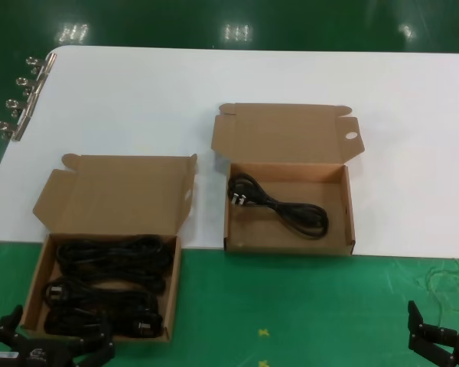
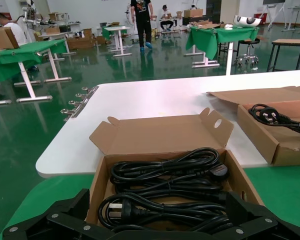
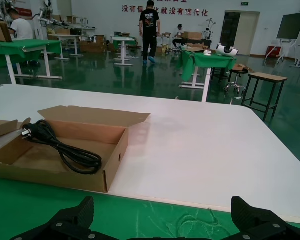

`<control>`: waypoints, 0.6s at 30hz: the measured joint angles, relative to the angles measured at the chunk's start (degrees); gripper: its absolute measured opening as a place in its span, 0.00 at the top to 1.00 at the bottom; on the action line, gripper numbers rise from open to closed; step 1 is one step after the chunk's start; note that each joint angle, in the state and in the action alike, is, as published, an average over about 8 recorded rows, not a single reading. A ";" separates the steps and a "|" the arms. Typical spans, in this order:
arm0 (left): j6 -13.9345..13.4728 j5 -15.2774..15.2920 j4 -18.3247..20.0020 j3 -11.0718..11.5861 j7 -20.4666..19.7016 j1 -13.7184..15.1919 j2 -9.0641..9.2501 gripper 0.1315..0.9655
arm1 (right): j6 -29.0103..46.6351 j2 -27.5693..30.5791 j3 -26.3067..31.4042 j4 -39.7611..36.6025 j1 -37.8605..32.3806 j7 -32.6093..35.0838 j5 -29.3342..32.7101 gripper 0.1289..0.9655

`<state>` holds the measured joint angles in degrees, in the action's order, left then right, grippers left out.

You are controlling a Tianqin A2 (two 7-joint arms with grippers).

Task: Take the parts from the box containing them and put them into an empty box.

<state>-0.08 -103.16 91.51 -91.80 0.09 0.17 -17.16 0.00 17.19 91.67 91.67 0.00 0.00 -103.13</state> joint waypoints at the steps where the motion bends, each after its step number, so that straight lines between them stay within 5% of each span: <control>1: 0.00 0.00 0.00 0.00 0.00 0.00 0.00 0.00 | 0.00 0.00 0.00 0.00 0.00 0.00 0.00 0.00; 18: 0.00 0.00 0.00 0.00 0.00 0.00 0.00 0.00 | 0.00 0.00 0.00 0.00 0.00 0.00 0.00 0.00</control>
<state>-0.08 -103.16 91.51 -91.80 0.09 0.17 -17.16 0.00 17.19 91.67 91.67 0.00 0.00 -103.13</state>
